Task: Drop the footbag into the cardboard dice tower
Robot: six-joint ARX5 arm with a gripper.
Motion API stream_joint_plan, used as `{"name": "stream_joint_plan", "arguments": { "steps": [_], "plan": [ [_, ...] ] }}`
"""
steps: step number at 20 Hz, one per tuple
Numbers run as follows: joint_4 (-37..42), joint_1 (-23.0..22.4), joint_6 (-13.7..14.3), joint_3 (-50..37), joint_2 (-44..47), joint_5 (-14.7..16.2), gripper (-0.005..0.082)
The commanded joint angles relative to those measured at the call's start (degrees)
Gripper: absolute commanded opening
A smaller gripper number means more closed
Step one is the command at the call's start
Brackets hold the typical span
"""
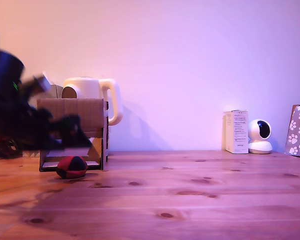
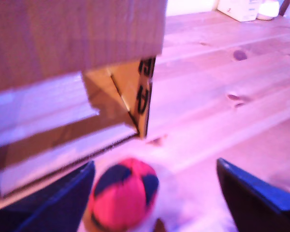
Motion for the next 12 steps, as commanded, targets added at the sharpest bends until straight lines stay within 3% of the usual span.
{"name": "stream_joint_plan", "arguments": {
  "steps": [1,6,7,10,11,12],
  "plan": [
    [-0.2,-0.09,0.37,1.03,3.21,-0.61,0.0785],
    [-3.78,-0.09,0.63,2.78,5.57,-3.74,0.0742],
    [-4.5,-0.09,1.05,2.78,5.57,-3.98,0.065],
    [-5.68,-0.26,1.81,2.8,5.57,-4.44,0.0196],
    [-5.57,-0.26,1.81,2.8,5.55,-4.42,0.0122],
    [-5.49,-0.26,1.81,2.91,5.42,-4.42,0.0111]
  ]
}}
